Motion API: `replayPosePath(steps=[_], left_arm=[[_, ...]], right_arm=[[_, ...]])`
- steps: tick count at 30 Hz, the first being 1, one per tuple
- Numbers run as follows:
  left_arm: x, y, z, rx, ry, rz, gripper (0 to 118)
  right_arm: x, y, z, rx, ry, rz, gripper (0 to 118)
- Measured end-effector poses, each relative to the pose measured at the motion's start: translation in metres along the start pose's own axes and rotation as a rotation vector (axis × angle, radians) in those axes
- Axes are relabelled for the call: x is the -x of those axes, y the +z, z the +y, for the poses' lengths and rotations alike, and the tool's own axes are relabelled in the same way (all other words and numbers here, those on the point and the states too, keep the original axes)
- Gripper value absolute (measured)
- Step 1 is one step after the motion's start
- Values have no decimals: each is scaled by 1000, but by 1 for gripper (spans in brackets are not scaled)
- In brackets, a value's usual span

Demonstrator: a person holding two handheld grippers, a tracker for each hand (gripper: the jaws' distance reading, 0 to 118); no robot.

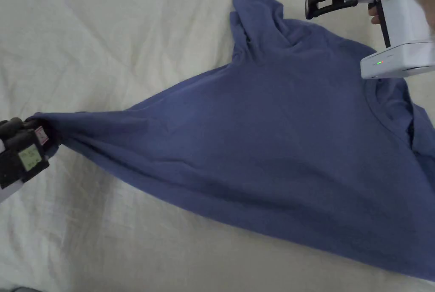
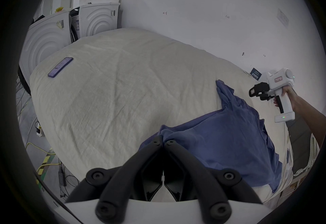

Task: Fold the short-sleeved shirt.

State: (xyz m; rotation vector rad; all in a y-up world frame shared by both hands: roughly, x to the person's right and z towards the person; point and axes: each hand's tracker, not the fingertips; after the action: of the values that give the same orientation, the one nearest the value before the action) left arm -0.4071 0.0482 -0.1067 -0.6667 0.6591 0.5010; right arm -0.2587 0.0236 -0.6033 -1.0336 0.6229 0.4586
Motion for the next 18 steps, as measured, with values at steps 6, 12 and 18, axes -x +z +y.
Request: replayPosePath(steps=[6, 12, 18], left_arm=[[4, -4, 1, 12, 27, 7, 0], [4, -5, -4, 30, -5, 25, 0], [4, -10, -8, 41, 6, 28, 0]], right_arm=[[5, -41, 8, 68, 39, 18, 109], [1, -60, 8, 97, 9, 42, 76], [5, -60, 10, 94, 24, 91, 11]])
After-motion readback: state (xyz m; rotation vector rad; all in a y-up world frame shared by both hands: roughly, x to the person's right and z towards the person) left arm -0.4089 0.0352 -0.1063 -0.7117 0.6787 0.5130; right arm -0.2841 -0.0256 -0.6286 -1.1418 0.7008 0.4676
